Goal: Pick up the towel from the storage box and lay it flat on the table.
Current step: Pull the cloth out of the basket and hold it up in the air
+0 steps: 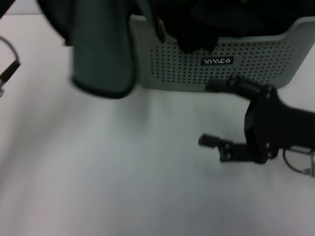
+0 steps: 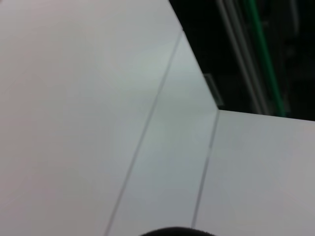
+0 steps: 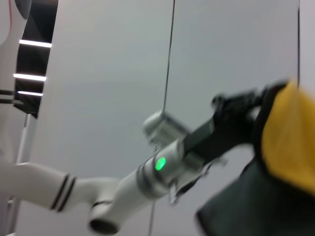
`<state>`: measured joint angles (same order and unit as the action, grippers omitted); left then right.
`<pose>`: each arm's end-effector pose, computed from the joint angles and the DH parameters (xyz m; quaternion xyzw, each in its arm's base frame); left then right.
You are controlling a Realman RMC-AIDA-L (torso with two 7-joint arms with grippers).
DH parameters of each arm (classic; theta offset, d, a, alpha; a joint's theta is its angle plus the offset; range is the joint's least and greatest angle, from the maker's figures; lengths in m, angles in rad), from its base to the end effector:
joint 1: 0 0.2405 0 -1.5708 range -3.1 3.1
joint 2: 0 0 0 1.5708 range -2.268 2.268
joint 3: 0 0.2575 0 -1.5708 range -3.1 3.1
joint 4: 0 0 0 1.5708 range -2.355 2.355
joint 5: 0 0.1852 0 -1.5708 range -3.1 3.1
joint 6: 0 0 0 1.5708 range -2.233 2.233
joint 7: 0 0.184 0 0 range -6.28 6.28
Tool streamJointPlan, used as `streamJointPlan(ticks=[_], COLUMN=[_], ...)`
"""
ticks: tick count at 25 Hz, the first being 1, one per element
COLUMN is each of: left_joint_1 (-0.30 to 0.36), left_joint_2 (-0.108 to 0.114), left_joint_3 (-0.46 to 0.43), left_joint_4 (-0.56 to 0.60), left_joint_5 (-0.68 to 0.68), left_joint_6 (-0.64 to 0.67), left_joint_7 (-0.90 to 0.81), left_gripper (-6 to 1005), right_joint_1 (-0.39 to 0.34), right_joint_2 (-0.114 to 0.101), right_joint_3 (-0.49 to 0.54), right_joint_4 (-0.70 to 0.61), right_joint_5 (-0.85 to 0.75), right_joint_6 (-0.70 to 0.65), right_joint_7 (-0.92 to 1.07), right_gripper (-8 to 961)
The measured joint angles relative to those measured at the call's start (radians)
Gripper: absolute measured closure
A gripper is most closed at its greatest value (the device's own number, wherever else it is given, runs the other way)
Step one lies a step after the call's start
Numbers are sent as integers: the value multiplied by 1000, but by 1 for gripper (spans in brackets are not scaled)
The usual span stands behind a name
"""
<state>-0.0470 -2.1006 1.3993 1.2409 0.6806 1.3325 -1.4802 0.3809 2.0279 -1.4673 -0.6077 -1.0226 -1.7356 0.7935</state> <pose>-0.1260 0.2829 0.0822 -0.7311 -0.1723 -0.6249 0.2128 0.1520 0.2562 -0.0283 -0.8726 -0.0669 0.4735 0.0989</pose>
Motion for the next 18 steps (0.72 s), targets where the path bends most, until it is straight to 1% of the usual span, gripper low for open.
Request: streamJointPlan(ticks=[1,4,8,13,16,18], left_joint_1=[15,15,-12,-75,-104,-110], left_joint_2=[0,0,0,1,2,2], left_joint_3=[0,3,39,89,99,100], left_joint_4=[-24,-43,-139,-261,-298,-310], left_joint_5=[-9,-11,-17,-69,-72,-72], left_joint_6=[6,6,8,8,9,10], left_joint_7=[18,27,82,151,166,168], left_gripper=[949,947,945,942,940,939], right_joint_1=[-2,-3,3,11,16,18], right_joint_2=[0,0,0,0,0,0], right_joint_3=[-3,-29,-100,-204,-271,-313], right_joint_4=[-3,-6,-11,-39,-59,-74], right_joint_5=[24,101,216,355,429,470], right_joint_6=[0,4,51,208,300,356], right_joint_7=[-22,-68,-139,-197,-263,-302], right_gripper=[85,85,141,212,242,262])
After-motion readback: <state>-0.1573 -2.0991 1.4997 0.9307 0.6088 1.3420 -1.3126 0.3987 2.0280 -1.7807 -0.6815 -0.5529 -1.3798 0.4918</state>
